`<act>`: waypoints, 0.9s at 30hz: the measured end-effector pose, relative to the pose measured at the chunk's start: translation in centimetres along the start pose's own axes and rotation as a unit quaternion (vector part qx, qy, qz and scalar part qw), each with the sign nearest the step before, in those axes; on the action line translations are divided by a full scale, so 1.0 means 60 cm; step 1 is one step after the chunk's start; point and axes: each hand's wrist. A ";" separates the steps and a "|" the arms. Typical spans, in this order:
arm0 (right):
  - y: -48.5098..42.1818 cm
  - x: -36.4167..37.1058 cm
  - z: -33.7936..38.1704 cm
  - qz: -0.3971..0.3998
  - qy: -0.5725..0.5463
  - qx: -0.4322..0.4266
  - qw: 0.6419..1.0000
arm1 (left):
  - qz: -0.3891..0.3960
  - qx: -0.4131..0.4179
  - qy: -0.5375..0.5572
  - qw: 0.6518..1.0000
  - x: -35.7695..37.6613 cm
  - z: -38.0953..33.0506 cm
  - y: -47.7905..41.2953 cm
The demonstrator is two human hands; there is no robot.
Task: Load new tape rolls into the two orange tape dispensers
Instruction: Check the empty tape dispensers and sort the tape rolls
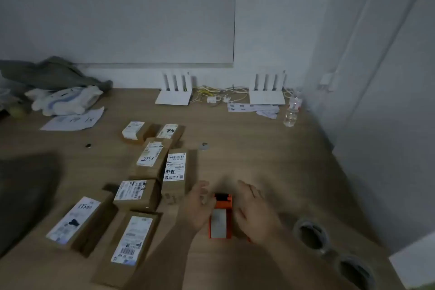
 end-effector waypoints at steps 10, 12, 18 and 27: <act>-0.024 0.119 -0.044 0.063 -0.089 0.059 0.992 | -0.014 -0.150 0.068 0.986 0.061 0.056 0.006; -0.022 0.140 -0.041 0.066 -0.111 0.075 0.989 | -0.013 -0.163 0.090 0.982 0.072 0.076 0.005; -0.020 0.165 -0.027 0.075 -0.133 0.133 0.979 | 0.041 -0.161 0.120 0.979 0.118 0.168 -0.007; 0.004 0.187 -0.016 0.084 -0.180 0.221 0.955 | 0.070 -0.176 0.205 0.960 0.091 0.105 0.000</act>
Point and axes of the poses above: each hand's wrist, its own y-axis away from the middle knuckle, its own x-axis out of the palm, z = x × y, and after that the axes turned 9 degrees about x, right-handed
